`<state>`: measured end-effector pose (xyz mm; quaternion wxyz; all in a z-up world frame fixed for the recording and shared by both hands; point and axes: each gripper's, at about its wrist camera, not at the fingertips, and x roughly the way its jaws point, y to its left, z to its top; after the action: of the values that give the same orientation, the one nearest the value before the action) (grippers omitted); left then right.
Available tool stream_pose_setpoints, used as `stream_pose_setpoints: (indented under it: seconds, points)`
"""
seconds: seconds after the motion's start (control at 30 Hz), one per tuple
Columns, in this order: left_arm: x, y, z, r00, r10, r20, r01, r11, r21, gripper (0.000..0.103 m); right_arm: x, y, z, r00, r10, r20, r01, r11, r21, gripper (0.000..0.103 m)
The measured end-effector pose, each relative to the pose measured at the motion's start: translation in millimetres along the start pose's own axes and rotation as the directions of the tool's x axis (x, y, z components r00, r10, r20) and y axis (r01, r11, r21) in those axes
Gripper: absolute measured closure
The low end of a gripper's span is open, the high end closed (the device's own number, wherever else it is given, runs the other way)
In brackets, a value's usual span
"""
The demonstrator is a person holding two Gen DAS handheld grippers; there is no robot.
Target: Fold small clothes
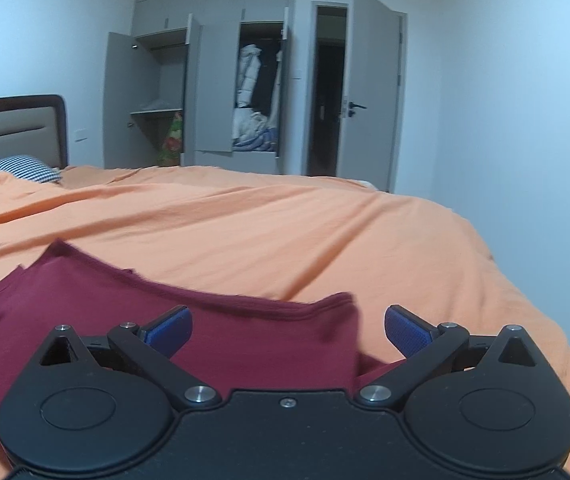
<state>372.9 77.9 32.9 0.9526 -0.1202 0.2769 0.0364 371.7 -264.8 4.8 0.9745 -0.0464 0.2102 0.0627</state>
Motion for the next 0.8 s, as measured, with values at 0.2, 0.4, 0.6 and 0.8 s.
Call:
stream_pose_setpoints:
  seconds: [0.2, 0.4, 0.6, 0.8]
  points:
    - [-19, 7, -13, 1.0, 0.024, -0.016, -0.025, 1.0, -0.016, 0.0, -7, 34, -5, 0.997, 0.074, -0.028, -0.073, 0.997, 0.016, 0.001]
    - [-30, 17, -28, 0.998, 0.041, -0.053, -0.043, 0.998, -0.04, 0.0, -5, 62, -8, 0.992, 0.11, -0.056, -0.109, 0.994, 0.031, 0.001]
    - [-33, 25, -43, 0.996, 0.056, -0.074, -0.061, 0.996, -0.069, 0.0, -2, 81, -14, 0.991, 0.124, -0.059, -0.123, 0.992, 0.024, 0.001]
    - [-38, 32, -67, 0.997, 0.063, -0.053, -0.069, 0.989, -0.128, 0.0, 15, 87, -25, 0.991, 0.102, -0.082, -0.1, 0.995, 0.026, 0.001]
